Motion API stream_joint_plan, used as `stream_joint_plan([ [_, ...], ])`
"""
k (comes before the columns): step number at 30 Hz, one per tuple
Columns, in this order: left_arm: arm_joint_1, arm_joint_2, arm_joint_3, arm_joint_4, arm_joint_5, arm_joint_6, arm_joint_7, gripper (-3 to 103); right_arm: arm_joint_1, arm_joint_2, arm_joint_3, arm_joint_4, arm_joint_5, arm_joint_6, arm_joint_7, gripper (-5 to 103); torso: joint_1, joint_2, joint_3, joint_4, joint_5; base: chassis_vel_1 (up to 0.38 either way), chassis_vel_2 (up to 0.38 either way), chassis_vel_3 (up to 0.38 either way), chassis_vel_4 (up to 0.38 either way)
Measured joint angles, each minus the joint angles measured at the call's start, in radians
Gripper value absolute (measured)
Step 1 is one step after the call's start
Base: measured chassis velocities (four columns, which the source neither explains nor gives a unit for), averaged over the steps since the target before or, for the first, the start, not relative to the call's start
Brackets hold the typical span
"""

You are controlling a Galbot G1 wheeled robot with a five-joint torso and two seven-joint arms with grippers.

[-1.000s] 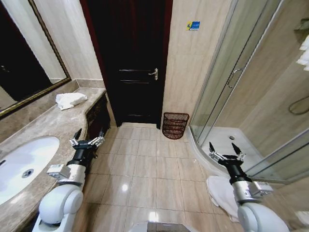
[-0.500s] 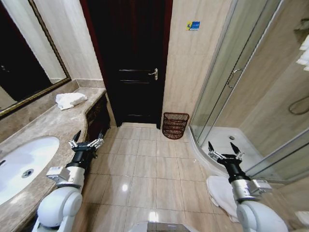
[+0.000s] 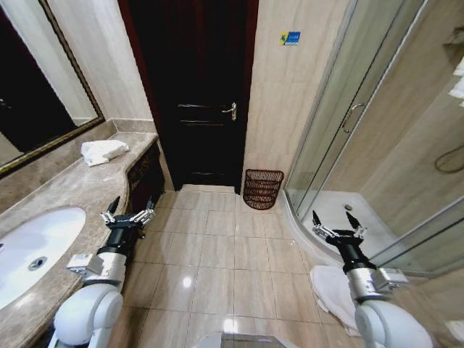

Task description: Discard the used towel into the hamper.

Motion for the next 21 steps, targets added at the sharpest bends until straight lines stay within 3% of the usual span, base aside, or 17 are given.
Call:
stream_joint_plan([
  [21,0.022,-0.017,0.0,-0.013,0.013,-0.001,0.012,100,-0.018,0.006,0.002,0.001,0.005,0.014,0.0,100,0.0,0.0,0.0,-0.0001,0.0,-0.004,0.021,0.013,-0.007],
])
